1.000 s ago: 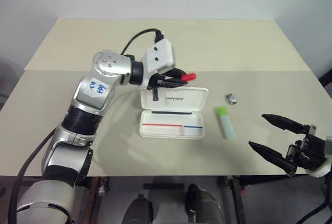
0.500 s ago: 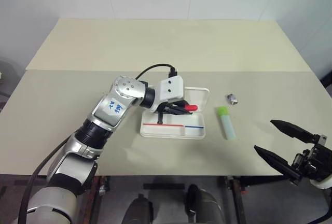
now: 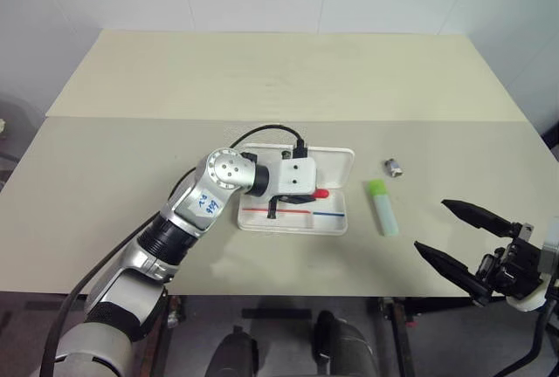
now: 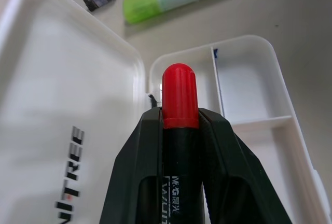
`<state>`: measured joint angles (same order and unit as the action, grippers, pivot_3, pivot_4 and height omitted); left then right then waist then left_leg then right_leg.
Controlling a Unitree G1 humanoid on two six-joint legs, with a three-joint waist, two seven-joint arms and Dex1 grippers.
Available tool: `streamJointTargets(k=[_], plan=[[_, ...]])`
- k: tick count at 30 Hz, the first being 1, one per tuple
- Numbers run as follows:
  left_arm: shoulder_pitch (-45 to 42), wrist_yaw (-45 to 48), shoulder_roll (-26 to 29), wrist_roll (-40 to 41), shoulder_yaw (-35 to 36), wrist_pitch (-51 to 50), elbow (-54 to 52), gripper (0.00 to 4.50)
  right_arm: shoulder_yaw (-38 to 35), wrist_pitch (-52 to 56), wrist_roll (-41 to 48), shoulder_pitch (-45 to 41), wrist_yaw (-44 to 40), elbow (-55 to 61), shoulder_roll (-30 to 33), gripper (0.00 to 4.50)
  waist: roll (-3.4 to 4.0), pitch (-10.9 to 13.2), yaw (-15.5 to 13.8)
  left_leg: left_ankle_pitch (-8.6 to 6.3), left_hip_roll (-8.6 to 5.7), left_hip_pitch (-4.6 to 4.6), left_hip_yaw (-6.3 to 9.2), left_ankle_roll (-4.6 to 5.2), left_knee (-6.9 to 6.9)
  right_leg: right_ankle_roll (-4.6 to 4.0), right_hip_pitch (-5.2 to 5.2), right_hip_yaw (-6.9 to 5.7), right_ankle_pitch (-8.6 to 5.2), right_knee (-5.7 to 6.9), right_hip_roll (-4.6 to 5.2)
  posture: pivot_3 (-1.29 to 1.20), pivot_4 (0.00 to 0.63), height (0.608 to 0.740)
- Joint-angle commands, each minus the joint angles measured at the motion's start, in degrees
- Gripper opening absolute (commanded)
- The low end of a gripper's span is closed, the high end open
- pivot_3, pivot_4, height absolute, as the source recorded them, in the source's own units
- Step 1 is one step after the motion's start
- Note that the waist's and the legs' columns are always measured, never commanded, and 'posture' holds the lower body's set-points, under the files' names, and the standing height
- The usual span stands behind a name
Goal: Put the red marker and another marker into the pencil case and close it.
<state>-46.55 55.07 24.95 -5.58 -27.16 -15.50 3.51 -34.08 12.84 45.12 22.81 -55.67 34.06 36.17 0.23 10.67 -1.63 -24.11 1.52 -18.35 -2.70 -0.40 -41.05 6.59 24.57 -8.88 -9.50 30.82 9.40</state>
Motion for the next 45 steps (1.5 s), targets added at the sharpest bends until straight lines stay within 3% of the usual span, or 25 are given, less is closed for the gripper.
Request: streamJointTargets(k=[1,10,20,25,33,39,42,45], plan=[[-0.3,-0.8,-1.0,-1.0,0.6,1.7,0.2,1.60,-0.2,-1.2,0.0,-0.2,0.9,1.3,-0.4,4.50,0.00,0.0,0.0,0.00,0.00,0.00,0.00,0.00,0.00,0.00,0.00,0.00,0.00,0.00,0.00,0.00,0.150,0.740],[0.5,-0.2,-2.0,-1.3,0.9,0.8,-2.0,4.47,-0.3,-1.4,-0.3,-0.3,1.1,1.0,-0.3,4.50,0.00,0.0,0.0,0.00,0.00,0.00,0.00,0.00,0.00,0.00,0.00,0.00,0.00,0.00,0.00,0.00,0.150,0.740],[1.9,0.8,-2.7,3.7,4.0,-7.5,-13.4,4.47,0.3,-0.8,-0.8,-1.4,0.8,0.2,0.6,4.50,0.01,0.0,0.0,-0.01,0.00,0.00,0.00,0.01,-0.03,0.00,0.00,0.02,0.00,0.03,0.00,0.00,0.150,0.740],[3.0,1.4,-3.5,12.7,10.8,-13.3,-19.3,4.47,2.4,0.6,-3.1,-2.1,2.5,0.1,1.4,4.50,0.02,0.0,0.1,0.00,0.01,0.02,0.01,0.01,-0.04,0.00,0.00,0.03,0.00,0.06,0.00,0.00,0.150,0.740],[11.9,1.6,-4.7,30.4,26.2,-8.4,-26.8,4.47,10.2,2.3,-11.3,-7.7,10.8,-2.6,0.1,4.50,0.04,0.0,0.3,0.00,0.03,0.06,-0.04,-0.01,-0.08,-0.01,0.00,0.08,0.00,0.11,0.00,0.00,0.150,0.740],[20.4,-1.5,3.8,30.5,28.9,-12.3,-32.0,4.47,16.9,3.9,-16.3,-14.1,16.5,-6.3,-2.5,4.50,0.16,-0.1,0.3,0.01,0.04,0.11,-0.06,-0.04,-0.10,-0.09,0.02,0.12,-0.02,0.21,-0.02,0.00,0.150,0.740],[22.2,-5.7,3.4,28.7,30.7,-9.0,-32.4,4.47,19.7,5.5,-18.4,-16.8,18.7,-8.6,-3.1,4.50,0.16,-0.1,0.1,-0.01,0.04,0.07,-0.04,-0.02,-0.13,-0.08,0.02,0.11,-0.02,0.16,-0.03,0.00,0.150,0.740],[24.9,-6.0,3.3,32.9,33.3,-8.6,-34.8,4.47,22.3,8.1,-20.3,-19.4,20.4,-10.1,-2.9,4.50,0.16,-0.1,0.3,-0.02,0.03,0.05,-0.05,-0.01,-0.11,-0.07,0.02,0.11,-0.01,0.12,-0.03,0.00,0.150,0.740]])
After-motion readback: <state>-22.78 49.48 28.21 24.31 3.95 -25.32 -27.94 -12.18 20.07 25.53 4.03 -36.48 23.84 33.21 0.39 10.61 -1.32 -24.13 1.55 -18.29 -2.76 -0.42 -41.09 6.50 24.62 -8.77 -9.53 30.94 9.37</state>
